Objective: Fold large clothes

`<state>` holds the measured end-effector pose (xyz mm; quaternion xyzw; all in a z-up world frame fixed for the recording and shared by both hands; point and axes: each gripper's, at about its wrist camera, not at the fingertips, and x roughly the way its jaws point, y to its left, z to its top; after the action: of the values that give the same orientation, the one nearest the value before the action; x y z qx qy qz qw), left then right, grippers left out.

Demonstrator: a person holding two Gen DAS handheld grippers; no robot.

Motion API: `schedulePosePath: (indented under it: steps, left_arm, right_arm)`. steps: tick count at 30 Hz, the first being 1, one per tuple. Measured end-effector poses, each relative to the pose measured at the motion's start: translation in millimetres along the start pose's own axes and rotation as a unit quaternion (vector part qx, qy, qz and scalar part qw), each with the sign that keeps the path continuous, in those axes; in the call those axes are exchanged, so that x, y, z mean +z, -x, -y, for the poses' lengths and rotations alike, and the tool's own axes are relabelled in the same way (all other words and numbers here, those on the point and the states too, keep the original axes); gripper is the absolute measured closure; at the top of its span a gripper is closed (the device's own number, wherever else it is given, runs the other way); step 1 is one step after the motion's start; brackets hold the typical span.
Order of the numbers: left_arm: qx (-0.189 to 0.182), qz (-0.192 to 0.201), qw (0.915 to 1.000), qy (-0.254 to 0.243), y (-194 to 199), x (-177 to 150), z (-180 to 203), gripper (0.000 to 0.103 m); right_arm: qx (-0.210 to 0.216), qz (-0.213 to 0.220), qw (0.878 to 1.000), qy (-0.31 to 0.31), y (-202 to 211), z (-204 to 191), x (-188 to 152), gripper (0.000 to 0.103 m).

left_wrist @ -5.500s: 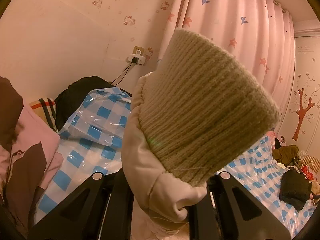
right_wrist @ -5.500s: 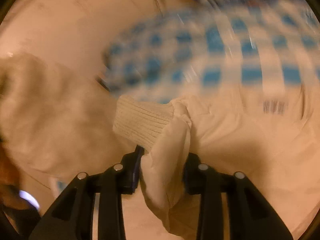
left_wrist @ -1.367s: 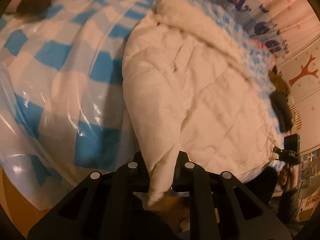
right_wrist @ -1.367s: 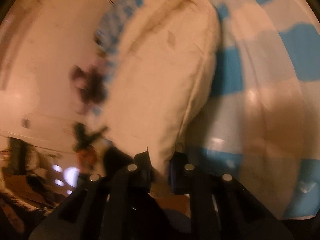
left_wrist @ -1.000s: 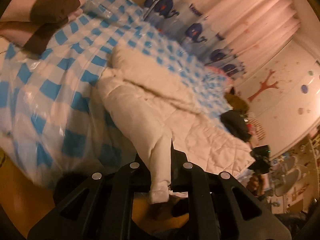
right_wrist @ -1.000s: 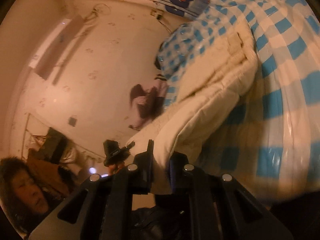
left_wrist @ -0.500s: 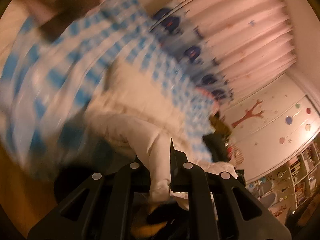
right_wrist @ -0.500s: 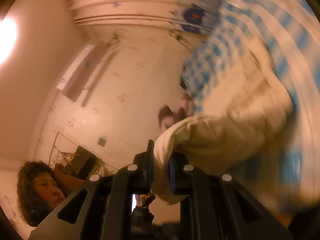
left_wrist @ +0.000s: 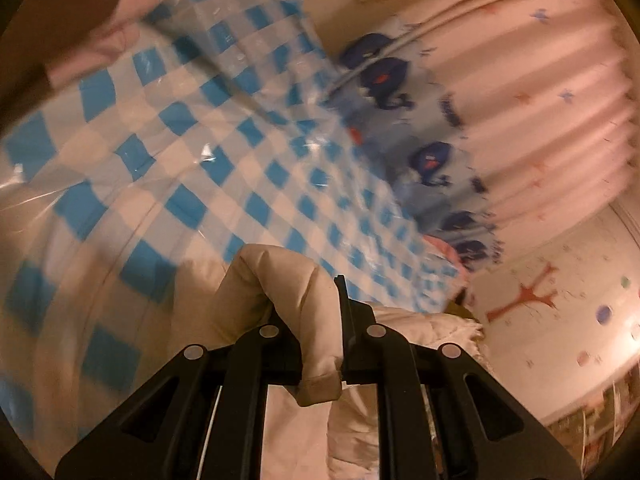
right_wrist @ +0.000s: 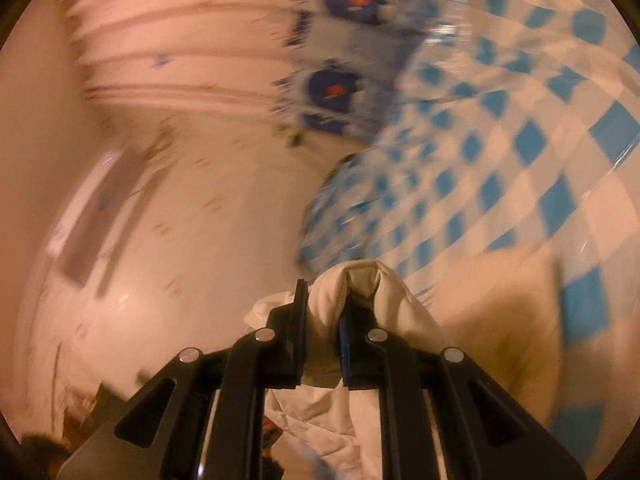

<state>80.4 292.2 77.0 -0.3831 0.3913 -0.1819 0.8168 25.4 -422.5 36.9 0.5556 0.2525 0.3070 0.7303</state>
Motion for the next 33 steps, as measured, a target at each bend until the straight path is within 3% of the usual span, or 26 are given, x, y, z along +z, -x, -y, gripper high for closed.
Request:
schedulePosePath:
  steps: [5, 8, 9, 10, 12, 13, 14, 15, 17, 19, 20, 22, 25, 27, 28, 29, 30, 31, 32, 33]
  left_arm:
    - [0.084, -0.03, 0.9959, 0.012, -88, 12, -46, 0.087]
    - [0.077, -0.051, 0.9946, 0.047, -107, 11, -72, 0.082]
    - [0.063, -0.051, 0.9956, 0.046, -103, 12, -73, 0.081]
    - [0.047, -0.05, 0.9964, 0.049, -98, 12, -73, 0.074]
    - [0.01, -0.034, 0.9976, 0.059, -77, 21, -68, 0.06]
    - [0.011, -0.009, 0.9983, 0.056, -61, 25, -62, 0.048]
    - [0.017, 0.033, 0.9985, 0.042, -39, 31, -52, 0.033]
    - [0.014, 0.068, 0.9971, 0.031, -20, 35, -42, 0.027]
    - [-0.001, 0.12, 0.9927, 0.008, 14, 38, -16, 0.021]
    - [0.007, 0.14, 0.9881, -0.064, 25, 27, 23, 0.016]
    - [0.018, 0.138, 0.9827, -0.122, 21, 11, 50, 0.016]
    - [0.04, 0.112, 0.9682, -0.22, -6, -25, 95, 0.016]
    - [0.065, 0.054, 0.9335, -0.349, -72, -89, 147, 0.016]
    - [0.09, 0.026, 0.9041, -0.417, -118, -123, 162, 0.016]
    - [0.11, 0.016, 0.8945, -0.433, -138, -133, 164, 0.015]
    - [0.129, -0.02, 0.8956, -0.425, -165, -140, 153, 0.016]
    - [0.152, -0.066, 0.9017, -0.4, -192, -141, 135, 0.016]
    - [0.168, -0.095, 0.9054, -0.378, -211, -142, 118, 0.016]
    - [0.177, -0.093, 0.9155, -0.349, -225, -141, 96, 0.016]
    - [0.181, -0.09, 0.9192, -0.338, -230, -140, 86, 0.016]
  right_arm:
    - [-0.114, -0.004, 0.991, -0.068, -48, 104, 23, 0.088]
    - [-0.1, 0.001, 0.987, -0.128, -47, 143, 17, 0.084]
    - [-0.086, 0.005, 0.988, -0.13, -42, 144, 16, 0.078]
    - [-0.086, 0.008, 0.989, -0.121, -37, 140, 16, 0.072]
    - [-0.092, 0.021, 0.99, -0.102, -24, 125, 17, 0.027]
    - [-0.096, 0.04, 0.991, -0.089, -13, 112, 20, 0.016]
    - [-0.105, 0.065, 0.99, -0.073, -1, 97, 23, 0.016]
    - [-0.103, 0.081, 0.99, -0.053, 9, 79, 25, 0.016]
    - [-0.107, 0.092, 0.99, -0.005, 12, 42, 28, 0.016]
    - [-0.147, 0.066, 0.983, 0.086, -7, -4, 19, 0.015]
    - [-0.171, 0.039, 0.975, 0.135, -27, -25, 9, 0.015]
    - [-0.233, -0.028, 0.943, 0.237, -85, -59, -21, 0.015]
    - [-0.295, -0.105, 0.885, 0.344, -167, -72, -69, 0.015]
    - [-0.348, -0.153, 0.842, 0.383, -222, -55, -91, 0.015]
    - [-0.378, -0.171, 0.821, 0.391, -243, -38, -98, 0.015]
    - [-0.414, -0.189, 0.799, 0.393, -260, -16, -103, 0.015]
    - [-0.443, -0.212, 0.78, 0.388, -270, 12, -108, 0.007]
    - [-0.465, -0.245, 0.769, 0.364, -282, 50, -110, 0.007]
    - [-0.473, -0.248, 0.766, 0.358, -285, 66, -112, 0.007]
    - [-0.486, -0.244, 0.753, 0.371, -288, 68, -117, 0.007]
